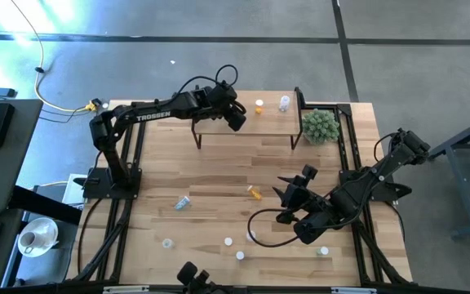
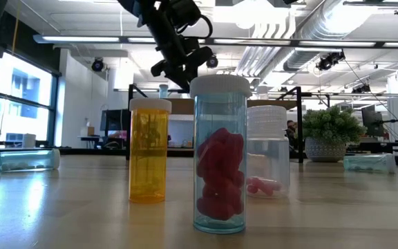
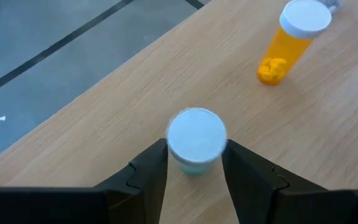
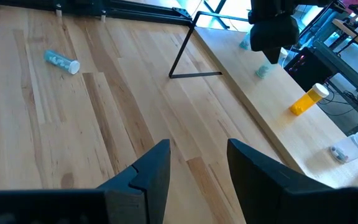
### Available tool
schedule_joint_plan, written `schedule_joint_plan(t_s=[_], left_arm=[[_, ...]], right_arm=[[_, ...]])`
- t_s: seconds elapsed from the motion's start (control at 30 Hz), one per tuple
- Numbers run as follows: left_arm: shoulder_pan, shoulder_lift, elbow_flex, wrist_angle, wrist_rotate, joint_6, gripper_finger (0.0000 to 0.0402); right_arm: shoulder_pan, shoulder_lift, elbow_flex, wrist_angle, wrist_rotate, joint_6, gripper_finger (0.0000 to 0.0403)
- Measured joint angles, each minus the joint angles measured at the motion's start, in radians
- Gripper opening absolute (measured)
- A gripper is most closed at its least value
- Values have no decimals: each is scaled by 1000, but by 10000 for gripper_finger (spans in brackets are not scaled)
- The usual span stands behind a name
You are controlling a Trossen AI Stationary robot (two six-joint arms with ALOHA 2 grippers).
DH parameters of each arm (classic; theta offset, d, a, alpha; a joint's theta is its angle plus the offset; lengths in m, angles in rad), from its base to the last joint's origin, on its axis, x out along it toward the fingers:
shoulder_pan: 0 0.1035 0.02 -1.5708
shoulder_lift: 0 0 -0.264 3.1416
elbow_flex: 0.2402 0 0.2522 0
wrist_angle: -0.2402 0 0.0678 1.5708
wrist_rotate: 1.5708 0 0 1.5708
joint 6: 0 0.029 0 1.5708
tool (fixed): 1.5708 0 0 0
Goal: Pick and place medicine bottles onto shelf by color
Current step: Put the top left light blue pill bottle on the shelf, then put the right transparent pill bottle on the shelf aligned with the other transparent pill bottle
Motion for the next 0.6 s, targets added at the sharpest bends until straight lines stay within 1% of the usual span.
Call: schedule_joint_plan(t_s=[0.37,0.6], left_arm=[[0,-1,0,7,0,0,169],[1,-44,0,9,8,0,179]], right_arm=[[0,0,0,0,0,0,151],[0,0,0,0,-1,-7,151]])
